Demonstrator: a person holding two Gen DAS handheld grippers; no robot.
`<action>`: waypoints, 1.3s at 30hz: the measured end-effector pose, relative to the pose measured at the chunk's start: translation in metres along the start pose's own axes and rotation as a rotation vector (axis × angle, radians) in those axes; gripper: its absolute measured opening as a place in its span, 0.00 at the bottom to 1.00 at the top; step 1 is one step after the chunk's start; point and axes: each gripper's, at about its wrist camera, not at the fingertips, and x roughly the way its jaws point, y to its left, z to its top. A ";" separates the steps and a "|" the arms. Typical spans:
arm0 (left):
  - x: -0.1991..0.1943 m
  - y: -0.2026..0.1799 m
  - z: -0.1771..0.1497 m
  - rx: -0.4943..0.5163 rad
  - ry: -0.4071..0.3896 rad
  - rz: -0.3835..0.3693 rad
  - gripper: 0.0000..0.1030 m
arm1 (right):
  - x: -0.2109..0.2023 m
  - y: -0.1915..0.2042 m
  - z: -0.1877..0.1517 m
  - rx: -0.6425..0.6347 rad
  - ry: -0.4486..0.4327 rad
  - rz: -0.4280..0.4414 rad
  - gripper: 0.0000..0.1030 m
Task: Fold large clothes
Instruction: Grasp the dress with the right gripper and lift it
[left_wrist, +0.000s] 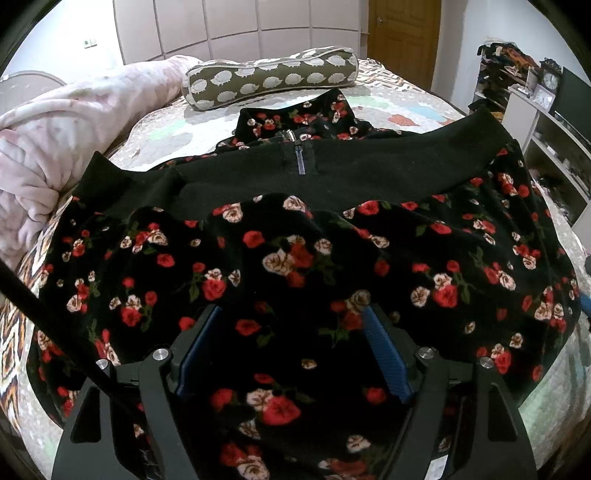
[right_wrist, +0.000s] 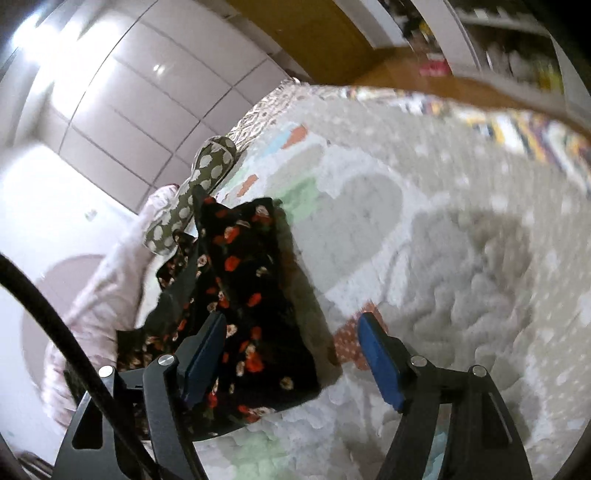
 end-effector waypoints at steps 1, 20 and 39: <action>0.000 0.000 0.000 -0.001 0.002 -0.001 0.75 | 0.005 -0.003 -0.002 0.010 0.016 0.014 0.75; -0.103 0.131 -0.031 -0.228 -0.111 -0.083 0.68 | 0.035 0.122 -0.004 -0.196 0.039 -0.044 0.24; -0.132 0.364 -0.148 -0.678 -0.103 0.079 0.68 | 0.178 0.402 -0.228 -0.967 0.357 0.075 0.20</action>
